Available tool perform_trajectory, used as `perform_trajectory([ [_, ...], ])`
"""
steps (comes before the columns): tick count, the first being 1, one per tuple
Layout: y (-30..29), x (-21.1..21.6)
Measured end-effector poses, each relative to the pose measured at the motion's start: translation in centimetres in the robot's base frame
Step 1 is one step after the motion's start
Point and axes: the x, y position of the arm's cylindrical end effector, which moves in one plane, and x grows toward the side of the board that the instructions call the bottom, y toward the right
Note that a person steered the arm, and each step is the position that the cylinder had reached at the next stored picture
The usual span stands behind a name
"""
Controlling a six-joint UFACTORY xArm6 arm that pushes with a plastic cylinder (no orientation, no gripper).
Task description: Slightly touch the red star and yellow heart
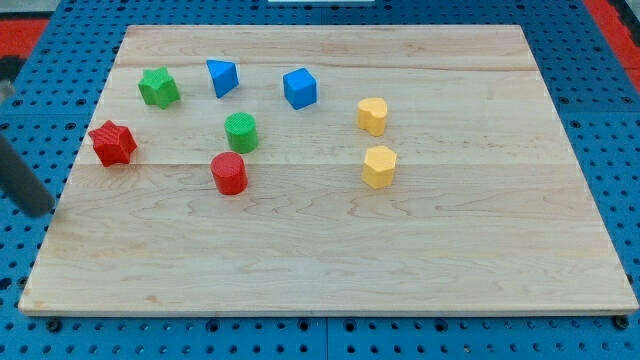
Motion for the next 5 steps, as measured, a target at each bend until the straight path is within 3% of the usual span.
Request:
perform_trajectory([
  [1,0.0,-5.6],
  [2,3.4,-5.6],
  [4,0.6,-8.4],
  [5,3.4,-8.6],
])
